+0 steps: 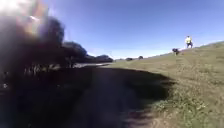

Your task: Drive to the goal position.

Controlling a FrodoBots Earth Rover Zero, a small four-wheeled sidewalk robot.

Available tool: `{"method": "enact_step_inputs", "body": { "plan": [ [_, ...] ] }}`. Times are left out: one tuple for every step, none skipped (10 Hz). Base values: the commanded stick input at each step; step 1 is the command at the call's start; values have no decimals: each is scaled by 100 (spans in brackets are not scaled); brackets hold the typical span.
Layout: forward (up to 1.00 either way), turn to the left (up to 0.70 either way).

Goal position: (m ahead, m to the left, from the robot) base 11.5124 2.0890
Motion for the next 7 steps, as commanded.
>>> {"method": "enact_step_inputs", "body": {
  "plan": [
    [100,0],
    [100,0],
    [100,0],
    [100,0],
    [100,0],
    [100,0],
    [100,0]
  ]
}}
